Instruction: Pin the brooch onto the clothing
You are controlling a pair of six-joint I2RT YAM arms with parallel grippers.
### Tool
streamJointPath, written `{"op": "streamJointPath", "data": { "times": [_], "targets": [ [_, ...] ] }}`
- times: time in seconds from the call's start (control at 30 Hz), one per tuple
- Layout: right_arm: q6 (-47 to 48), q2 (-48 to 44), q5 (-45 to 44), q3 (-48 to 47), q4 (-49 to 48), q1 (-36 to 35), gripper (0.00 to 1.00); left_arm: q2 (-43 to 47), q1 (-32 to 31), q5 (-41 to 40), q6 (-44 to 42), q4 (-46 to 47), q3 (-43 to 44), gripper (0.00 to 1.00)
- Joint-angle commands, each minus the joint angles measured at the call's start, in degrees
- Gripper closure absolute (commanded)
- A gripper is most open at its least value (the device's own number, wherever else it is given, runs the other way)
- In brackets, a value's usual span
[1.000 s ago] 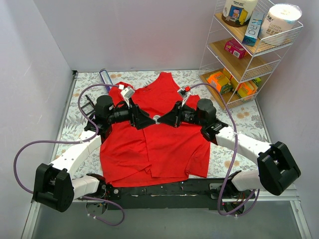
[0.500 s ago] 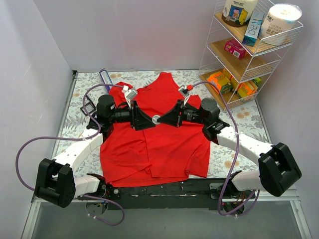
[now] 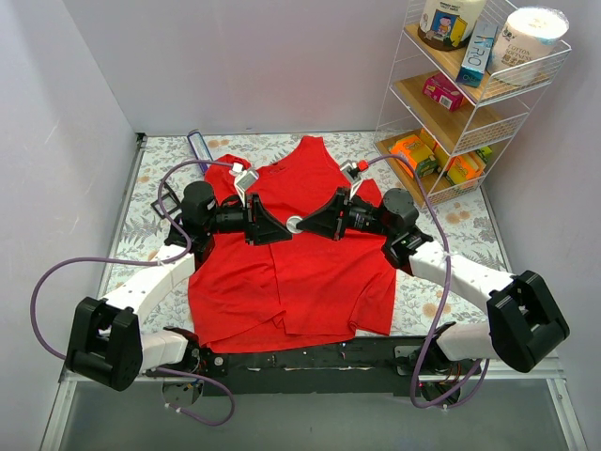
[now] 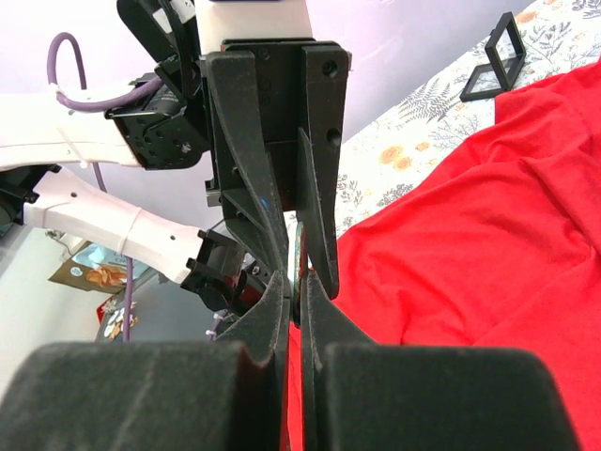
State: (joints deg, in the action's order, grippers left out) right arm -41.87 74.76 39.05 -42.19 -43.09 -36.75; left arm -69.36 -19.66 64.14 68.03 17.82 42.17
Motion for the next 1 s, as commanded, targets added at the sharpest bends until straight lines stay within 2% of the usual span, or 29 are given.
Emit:
{"op": "streamJointPath", "data": {
  "times": [0.0, 0.37, 0.47, 0.7, 0.97],
  "targets": [
    [-1.37, 0.64, 0.85, 0.27, -5.77, 0.19, 0.99, -0.07, 0.24, 1.95, 3.16, 5.55, -1.48, 0.82],
    [-1.90, 2.14, 1.38, 0.36, -6.57, 0.10, 0.99, 0.28, 0.32, 1.78, 3.86, 6.26, -1.65, 0.82],
    [-2.08, 2.14, 1.56, 0.36, -6.83, 0.10, 0.99, 0.28, 0.24, 1.78, 3.86, 6.43, -1.74, 0.86],
    [-2.25, 3.81, 1.73, 0.62, -7.18, 0.01, 0.99, 0.28, 0.24, 2.39, 5.97, 9.24, -2.45, 0.87],
    [-3.22, 5.22, 2.35, 0.54, -9.12, -0.16, 0.99, 0.11, 0.32, 2.57, 6.85, 10.21, -2.71, 0.84]
  ]
}}
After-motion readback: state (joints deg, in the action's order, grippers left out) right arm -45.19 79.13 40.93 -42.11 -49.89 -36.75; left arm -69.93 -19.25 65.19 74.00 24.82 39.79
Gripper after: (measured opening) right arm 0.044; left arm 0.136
